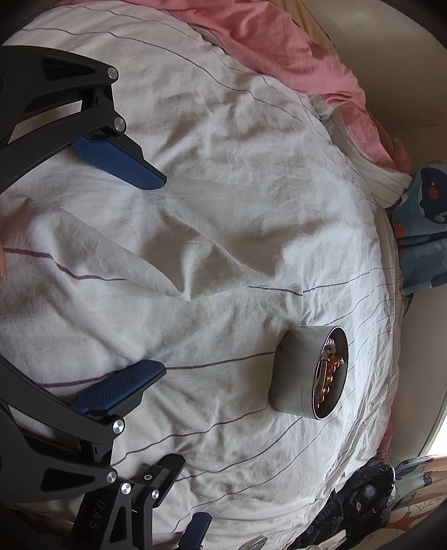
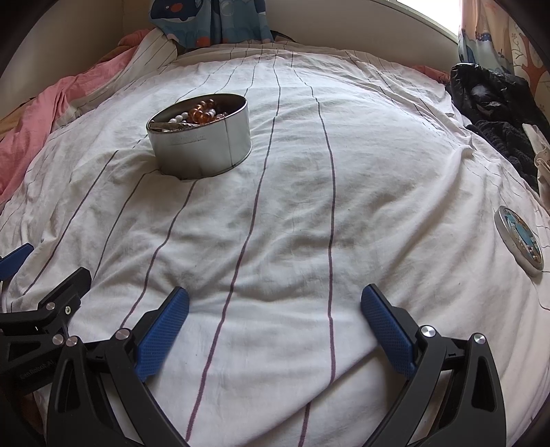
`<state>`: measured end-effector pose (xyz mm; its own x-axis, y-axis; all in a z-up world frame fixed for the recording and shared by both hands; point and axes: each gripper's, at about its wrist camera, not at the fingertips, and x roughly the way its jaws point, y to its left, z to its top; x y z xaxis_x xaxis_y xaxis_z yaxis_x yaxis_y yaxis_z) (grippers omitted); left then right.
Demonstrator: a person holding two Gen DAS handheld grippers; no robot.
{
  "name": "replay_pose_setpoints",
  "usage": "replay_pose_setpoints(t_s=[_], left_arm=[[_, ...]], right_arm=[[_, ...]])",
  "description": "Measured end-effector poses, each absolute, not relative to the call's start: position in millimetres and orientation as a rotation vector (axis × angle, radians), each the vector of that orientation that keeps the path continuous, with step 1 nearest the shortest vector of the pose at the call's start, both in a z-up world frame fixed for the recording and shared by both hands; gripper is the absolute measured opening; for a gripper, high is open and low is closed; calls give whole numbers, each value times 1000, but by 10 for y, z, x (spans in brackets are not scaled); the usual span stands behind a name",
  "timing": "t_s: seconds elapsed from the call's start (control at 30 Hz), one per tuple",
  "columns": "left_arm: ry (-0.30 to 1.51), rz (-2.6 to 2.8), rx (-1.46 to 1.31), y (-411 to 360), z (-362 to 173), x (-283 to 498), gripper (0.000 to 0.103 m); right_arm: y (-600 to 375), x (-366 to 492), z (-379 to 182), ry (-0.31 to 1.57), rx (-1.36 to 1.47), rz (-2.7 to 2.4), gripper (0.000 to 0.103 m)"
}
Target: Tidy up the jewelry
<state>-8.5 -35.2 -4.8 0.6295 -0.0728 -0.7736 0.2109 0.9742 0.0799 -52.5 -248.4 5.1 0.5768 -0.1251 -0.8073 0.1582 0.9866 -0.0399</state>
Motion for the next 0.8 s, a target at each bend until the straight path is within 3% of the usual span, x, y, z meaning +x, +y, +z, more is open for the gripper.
replay_pose_setpoints(t_s=[0.8], left_arm=[[873,-164,166,-342,-32,-52,96]], right_arm=[[-2418,-549,30,951,50,-168,96]])
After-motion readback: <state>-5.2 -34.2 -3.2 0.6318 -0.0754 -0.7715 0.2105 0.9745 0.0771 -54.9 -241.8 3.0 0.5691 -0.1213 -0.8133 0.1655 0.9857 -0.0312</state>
